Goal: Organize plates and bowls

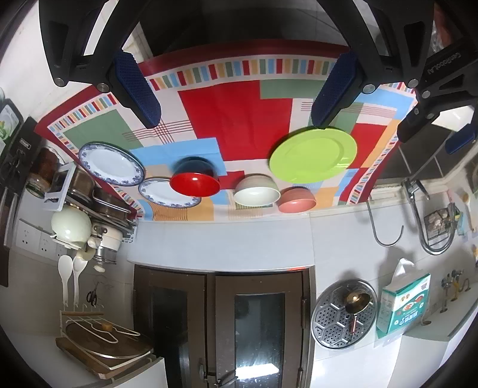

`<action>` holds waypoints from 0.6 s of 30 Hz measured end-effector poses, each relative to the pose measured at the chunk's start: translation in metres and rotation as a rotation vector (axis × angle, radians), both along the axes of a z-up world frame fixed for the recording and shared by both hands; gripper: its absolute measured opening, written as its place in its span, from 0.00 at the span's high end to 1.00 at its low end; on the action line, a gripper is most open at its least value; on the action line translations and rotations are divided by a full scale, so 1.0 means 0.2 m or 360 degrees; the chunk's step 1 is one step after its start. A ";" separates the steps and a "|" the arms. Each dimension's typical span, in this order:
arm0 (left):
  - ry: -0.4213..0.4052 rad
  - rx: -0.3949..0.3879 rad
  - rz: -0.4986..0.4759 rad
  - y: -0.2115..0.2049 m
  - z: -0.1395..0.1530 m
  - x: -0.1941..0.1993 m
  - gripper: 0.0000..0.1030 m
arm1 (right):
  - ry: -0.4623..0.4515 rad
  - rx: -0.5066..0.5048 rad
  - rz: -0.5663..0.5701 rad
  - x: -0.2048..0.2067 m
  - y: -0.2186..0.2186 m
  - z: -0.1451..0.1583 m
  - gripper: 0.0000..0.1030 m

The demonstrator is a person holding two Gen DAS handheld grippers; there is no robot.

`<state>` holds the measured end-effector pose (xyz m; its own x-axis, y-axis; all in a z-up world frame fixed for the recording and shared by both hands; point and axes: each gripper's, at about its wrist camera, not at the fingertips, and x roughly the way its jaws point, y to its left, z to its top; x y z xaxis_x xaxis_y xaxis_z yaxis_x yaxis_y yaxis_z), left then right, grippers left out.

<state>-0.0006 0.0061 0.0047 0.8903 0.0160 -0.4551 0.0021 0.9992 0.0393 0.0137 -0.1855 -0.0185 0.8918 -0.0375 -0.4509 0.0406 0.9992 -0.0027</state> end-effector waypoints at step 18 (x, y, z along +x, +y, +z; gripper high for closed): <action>0.0011 0.0002 0.0016 -0.01 -0.01 -0.03 0.00 | 0.0006 0.0003 0.0028 -0.01 0.00 0.00 0.01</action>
<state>-0.0056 0.0034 0.0020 0.8870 0.0257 -0.4610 -0.0080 0.9992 0.0403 0.0120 -0.1855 -0.0194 0.8906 -0.0208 -0.4542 0.0229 0.9997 -0.0009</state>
